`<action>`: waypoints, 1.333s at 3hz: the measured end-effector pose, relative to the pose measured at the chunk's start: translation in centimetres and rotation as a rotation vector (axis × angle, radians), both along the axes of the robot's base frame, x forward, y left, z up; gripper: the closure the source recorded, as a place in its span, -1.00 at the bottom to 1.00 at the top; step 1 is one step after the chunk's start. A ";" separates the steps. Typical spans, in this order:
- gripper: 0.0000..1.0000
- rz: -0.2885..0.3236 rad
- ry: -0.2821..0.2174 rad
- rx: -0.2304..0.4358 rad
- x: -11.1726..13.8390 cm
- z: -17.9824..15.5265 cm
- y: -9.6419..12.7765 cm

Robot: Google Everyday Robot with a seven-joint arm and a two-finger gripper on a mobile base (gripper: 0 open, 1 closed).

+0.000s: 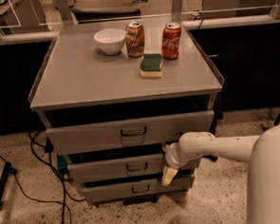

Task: Open middle drawer

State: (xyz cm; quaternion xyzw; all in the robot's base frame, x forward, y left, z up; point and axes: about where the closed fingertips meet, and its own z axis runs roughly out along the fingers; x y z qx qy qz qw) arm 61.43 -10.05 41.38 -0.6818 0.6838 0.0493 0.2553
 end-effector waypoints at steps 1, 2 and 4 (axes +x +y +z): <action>-1.00 -0.012 0.053 -0.021 0.2 -1.0 0.0; -1.00 0.001 0.066 -0.022 0.0 -1.4 0.6; -1.00 -0.008 0.086 -0.030 -1.1 -1.4 0.0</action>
Offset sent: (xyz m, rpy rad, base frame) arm 0.0016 0.0003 -0.0088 -0.0171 0.0443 -0.0111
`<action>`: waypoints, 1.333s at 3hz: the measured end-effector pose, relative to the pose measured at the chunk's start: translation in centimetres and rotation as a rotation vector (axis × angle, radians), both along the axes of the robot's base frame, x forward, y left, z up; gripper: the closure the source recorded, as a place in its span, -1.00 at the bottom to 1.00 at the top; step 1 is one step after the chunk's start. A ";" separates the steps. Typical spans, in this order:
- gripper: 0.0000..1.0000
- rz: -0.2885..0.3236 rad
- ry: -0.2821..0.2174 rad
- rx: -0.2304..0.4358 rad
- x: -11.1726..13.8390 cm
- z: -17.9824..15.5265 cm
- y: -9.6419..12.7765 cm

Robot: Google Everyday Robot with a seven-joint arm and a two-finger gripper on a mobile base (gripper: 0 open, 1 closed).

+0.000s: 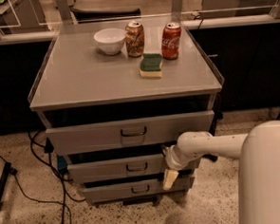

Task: Open middle drawer

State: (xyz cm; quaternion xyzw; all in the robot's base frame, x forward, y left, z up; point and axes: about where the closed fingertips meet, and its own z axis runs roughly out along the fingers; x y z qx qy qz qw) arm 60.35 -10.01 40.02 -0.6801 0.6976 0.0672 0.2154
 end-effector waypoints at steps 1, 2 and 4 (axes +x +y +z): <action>-1.00 -0.017 0.028 -0.015 -1.1 0.0 -0.9; -1.00 -0.022 0.068 -0.038 -1.8 -0.1 -1.4; -1.00 -0.012 0.187 -0.071 -3.4 0.5 -2.8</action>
Offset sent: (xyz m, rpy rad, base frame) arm -0.0265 -0.0228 0.0027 -0.0665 0.1135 -0.0306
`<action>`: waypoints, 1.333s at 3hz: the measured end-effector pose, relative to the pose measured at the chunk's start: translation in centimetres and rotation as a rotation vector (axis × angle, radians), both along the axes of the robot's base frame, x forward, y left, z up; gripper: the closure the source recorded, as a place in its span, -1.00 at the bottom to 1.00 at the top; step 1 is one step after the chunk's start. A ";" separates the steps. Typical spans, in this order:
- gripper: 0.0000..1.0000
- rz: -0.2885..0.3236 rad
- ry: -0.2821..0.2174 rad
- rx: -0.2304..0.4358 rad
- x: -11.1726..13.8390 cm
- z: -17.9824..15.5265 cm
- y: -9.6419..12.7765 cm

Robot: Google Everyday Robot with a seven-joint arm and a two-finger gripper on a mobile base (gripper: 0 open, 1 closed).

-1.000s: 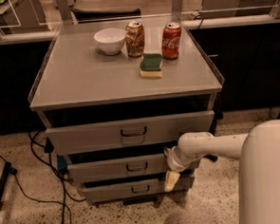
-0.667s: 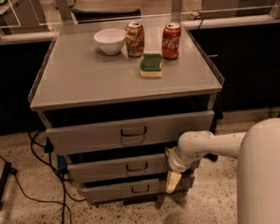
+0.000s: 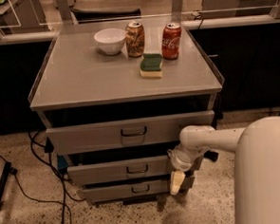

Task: Open middle drawer

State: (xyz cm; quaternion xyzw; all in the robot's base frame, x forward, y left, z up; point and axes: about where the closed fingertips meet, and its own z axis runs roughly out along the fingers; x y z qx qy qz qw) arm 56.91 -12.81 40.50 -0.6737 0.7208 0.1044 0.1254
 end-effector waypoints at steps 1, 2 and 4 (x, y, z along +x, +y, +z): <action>-1.00 -0.008 0.053 -0.007 -1.5 0.9 -1.4; -1.00 -0.017 0.111 -0.017 -3.5 2.1 -3.1; -1.00 0.021 0.261 -0.028 -7.7 3.5 -5.0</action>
Offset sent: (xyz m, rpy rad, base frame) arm -0.0600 -0.0552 0.0417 -0.0321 0.1801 -0.0287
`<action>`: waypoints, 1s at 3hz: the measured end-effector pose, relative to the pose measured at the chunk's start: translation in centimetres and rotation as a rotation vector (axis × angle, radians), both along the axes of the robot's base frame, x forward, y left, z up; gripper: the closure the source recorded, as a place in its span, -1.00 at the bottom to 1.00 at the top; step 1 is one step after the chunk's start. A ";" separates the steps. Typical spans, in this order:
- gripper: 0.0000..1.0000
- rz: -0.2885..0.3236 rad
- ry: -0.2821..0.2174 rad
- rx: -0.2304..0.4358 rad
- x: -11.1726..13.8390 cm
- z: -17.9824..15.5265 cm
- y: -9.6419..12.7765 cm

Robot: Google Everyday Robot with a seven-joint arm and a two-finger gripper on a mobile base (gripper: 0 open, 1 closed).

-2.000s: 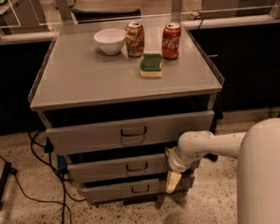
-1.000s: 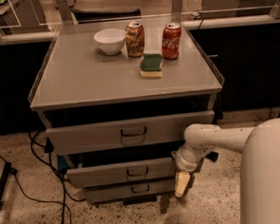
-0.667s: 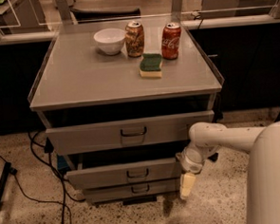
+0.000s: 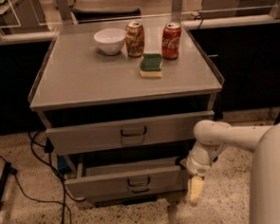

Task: Open middle drawer

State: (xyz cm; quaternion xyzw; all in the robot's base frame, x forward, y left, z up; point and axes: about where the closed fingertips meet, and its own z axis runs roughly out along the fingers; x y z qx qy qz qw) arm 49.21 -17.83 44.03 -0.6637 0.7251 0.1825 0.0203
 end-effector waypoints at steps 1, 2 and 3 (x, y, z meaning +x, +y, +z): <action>-1.00 0.062 0.126 0.016 -2.5 1.0 -0.8; -1.00 0.113 0.248 0.036 -4.9 2.3 -1.4; -1.00 0.118 0.347 0.030 -7.1 3.5 -2.5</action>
Offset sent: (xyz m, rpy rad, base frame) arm -0.0709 -0.0240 0.0433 0.0576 0.3749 0.1698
